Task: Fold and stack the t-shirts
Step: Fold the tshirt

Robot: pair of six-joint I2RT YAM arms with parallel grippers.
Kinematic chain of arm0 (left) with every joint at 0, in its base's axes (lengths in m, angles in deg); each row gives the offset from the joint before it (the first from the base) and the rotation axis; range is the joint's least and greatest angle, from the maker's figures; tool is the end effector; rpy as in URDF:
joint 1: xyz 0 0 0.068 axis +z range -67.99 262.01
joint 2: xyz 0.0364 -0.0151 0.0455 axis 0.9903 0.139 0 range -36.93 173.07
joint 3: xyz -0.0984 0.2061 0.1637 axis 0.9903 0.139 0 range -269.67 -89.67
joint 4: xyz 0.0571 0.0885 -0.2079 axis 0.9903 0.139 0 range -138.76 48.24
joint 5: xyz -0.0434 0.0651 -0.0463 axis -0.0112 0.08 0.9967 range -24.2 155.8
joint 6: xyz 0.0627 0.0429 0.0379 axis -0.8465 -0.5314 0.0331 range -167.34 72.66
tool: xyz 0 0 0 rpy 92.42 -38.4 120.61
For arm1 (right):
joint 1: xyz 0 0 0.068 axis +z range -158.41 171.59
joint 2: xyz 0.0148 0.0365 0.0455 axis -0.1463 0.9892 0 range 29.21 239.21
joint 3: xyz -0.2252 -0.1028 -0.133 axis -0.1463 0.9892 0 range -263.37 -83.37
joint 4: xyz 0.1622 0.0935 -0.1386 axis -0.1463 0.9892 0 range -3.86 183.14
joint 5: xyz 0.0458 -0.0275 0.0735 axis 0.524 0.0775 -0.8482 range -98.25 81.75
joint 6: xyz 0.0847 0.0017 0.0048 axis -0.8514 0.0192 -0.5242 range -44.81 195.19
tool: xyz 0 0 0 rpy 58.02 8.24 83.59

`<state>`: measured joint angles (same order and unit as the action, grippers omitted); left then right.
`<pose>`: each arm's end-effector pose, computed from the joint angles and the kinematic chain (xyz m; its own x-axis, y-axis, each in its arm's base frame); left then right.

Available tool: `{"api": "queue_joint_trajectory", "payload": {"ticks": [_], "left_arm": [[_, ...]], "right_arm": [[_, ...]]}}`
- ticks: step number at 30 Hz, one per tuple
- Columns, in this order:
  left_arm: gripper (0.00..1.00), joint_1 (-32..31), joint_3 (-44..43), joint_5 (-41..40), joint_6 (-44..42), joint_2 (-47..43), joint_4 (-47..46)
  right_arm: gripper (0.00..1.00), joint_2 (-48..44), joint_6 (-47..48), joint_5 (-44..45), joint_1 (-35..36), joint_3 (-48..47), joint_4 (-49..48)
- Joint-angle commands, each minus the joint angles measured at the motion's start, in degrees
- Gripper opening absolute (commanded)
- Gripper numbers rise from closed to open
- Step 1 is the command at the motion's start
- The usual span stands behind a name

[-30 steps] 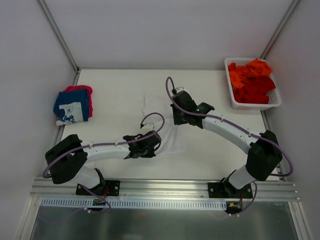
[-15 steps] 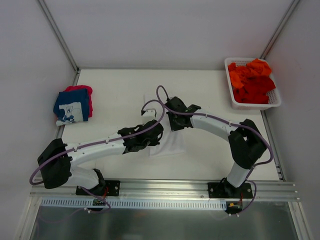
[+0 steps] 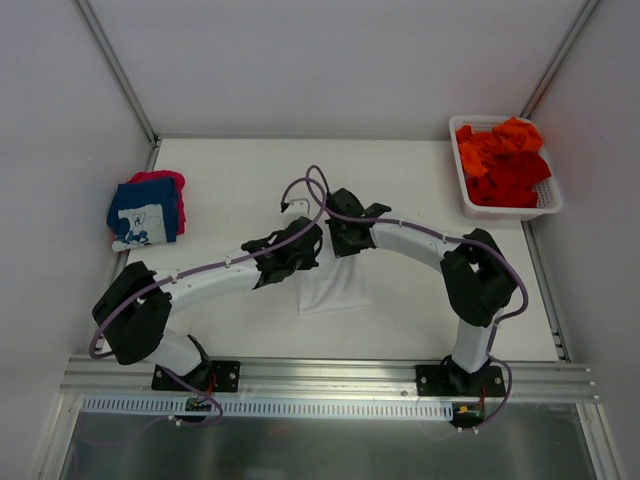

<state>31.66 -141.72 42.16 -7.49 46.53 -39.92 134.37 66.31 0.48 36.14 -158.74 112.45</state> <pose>0.2221 -0.2210 0.2316 -0.6434 -0.1437 -0.7519 0.1272 0.9485 -0.2901 0.2854 0.2652 0.1996 -0.6820 -0.4574 -0.5706 -0.5342 0.8445 -0.0385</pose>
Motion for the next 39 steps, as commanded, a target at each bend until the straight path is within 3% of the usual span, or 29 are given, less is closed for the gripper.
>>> {"api": "queue_joint_trajectory", "payload": {"ticks": [1,16,27,39], "left_arm": [[0.01,3.0,2.2,6.9,-3.5,3.3,-9.3],[0.0,3.9,-1.6,10.1,-3.6,15.5,-14.6],[0.0,8.2,3.8,8.7,-4.4,12.0,-14.4],[0.0,10.3,6.0,8.3,-5.9,9.1,-13.8]], "right_arm": [[0.0,1.0,1.0,-1.1,-0.3,-3.9,-0.6],[0.01,4.7,3.1,-1.8,-3.6,-6.8,-0.6],[0.0,5.3,4.8,-2.2,-10.4,-3.6,0.0],[0.01,5.7,5.8,-2.6,-11.9,-3.0,-0.1]]}}
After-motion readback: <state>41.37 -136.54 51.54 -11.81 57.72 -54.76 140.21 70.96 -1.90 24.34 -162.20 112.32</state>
